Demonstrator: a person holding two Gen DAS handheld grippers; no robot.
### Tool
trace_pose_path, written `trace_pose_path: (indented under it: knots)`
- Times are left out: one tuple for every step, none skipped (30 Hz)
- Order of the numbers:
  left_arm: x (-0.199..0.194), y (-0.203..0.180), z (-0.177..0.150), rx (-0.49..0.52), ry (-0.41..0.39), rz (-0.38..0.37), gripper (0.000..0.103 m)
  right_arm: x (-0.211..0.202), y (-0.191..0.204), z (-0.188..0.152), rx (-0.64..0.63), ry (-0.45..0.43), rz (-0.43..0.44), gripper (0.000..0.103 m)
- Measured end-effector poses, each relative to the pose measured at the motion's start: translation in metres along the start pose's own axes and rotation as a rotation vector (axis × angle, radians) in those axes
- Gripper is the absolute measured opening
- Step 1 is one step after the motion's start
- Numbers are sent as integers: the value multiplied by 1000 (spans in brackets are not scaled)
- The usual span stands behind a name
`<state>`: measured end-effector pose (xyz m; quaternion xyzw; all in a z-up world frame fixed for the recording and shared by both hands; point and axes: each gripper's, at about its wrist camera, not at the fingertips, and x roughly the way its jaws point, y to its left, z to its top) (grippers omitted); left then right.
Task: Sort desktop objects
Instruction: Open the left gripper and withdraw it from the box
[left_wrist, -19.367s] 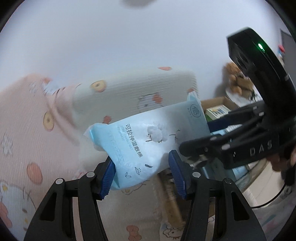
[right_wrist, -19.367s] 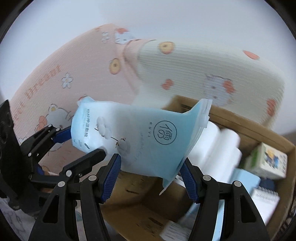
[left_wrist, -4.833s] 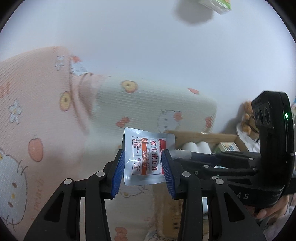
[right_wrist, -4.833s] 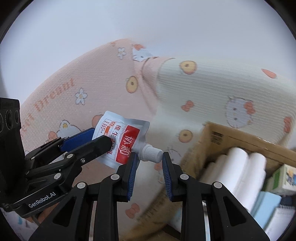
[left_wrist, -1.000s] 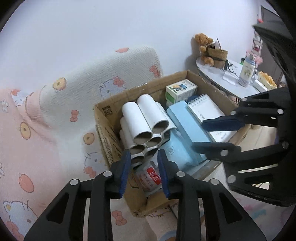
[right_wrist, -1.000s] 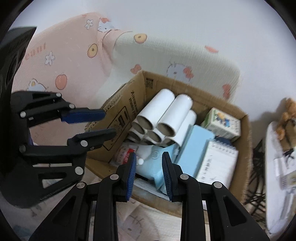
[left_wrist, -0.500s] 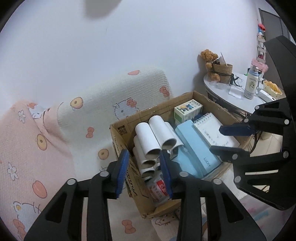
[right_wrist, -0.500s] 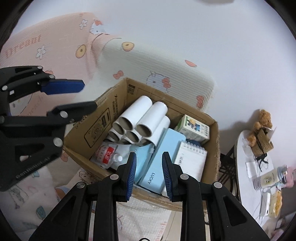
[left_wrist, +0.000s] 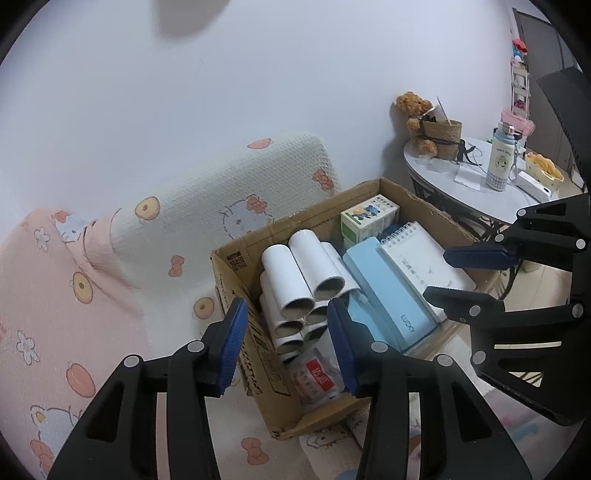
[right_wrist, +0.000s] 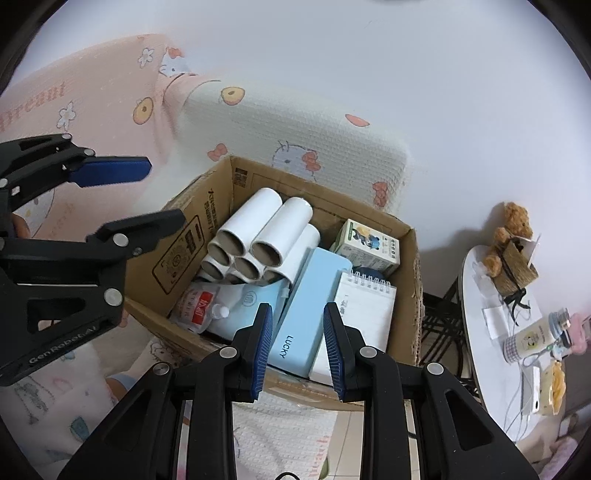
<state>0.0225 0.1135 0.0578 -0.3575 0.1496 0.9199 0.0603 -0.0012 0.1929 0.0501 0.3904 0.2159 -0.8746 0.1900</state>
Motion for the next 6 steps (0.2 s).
trace_pose_path:
  knots:
    - [0,-1,0,5,-1,1,49,0,0,0,0,0,2,24]
    - [-1,-3,0,11,-4,0,49,0,0,0,1,0,4,24]
    - [-2,-4,0,15,-6,0,49,0,0,-1,2,0,3,24]
    - [-2,-5,0,20,-8,-1,49,0,-1,-1,3,-1,3,24]
    - [-2,-6,0,23,-7,-3,50,-1,-1,-1,3,-2,2,24]
    - [-2,-6,0,26,-5,-4,50,-1,-1,-1,5,-2,1,24]
